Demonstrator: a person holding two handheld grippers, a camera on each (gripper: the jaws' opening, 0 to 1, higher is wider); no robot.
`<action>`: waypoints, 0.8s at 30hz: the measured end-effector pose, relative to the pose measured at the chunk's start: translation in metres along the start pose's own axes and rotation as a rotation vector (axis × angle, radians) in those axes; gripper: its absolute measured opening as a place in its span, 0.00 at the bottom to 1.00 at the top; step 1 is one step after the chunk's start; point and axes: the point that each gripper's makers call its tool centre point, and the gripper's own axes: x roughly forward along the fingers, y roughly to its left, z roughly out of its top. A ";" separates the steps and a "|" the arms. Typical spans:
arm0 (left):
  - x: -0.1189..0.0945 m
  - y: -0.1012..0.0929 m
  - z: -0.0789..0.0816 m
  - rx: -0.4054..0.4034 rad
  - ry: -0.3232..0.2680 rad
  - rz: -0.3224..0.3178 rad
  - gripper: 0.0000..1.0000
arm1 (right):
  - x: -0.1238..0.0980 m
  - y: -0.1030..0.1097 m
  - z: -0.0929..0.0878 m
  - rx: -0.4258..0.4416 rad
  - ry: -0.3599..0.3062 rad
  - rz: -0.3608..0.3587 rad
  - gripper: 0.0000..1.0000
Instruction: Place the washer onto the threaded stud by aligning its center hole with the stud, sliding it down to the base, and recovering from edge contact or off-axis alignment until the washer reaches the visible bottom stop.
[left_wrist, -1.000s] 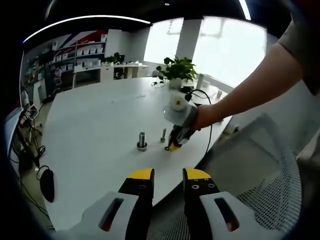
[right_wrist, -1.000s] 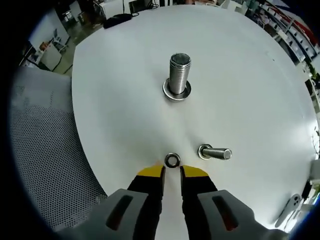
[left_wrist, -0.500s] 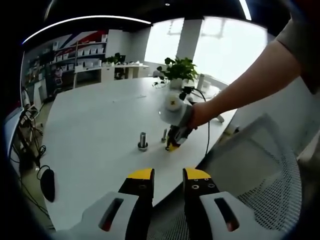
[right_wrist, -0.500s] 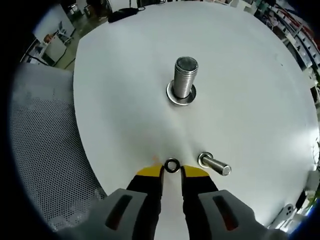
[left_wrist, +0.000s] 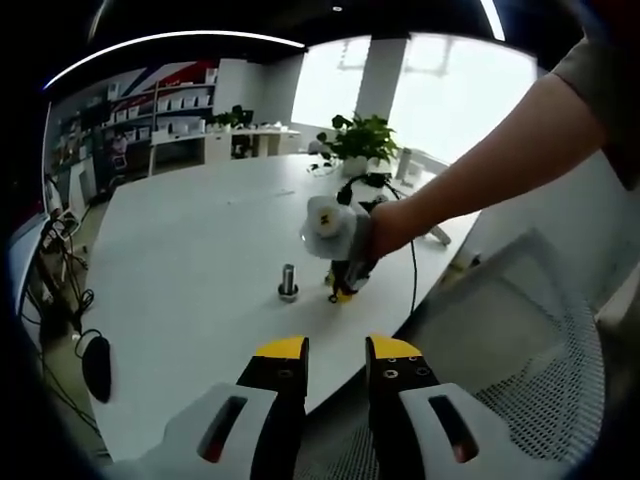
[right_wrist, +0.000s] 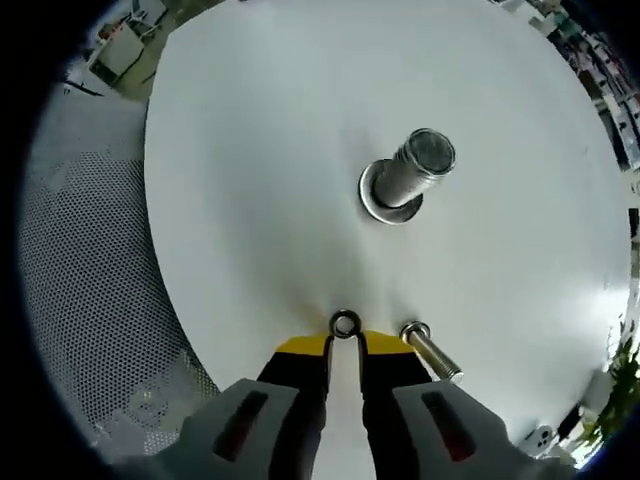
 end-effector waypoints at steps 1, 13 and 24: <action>0.000 0.000 0.000 0.000 -0.001 0.001 0.21 | 0.000 0.001 0.000 0.012 -0.006 0.006 0.17; 0.000 0.001 0.001 -0.001 -0.004 0.003 0.21 | 0.001 -0.005 0.006 -0.002 -0.052 -0.023 0.18; 0.000 0.000 0.000 0.001 -0.002 0.001 0.21 | 0.002 -0.005 0.006 -0.056 -0.019 -0.021 0.15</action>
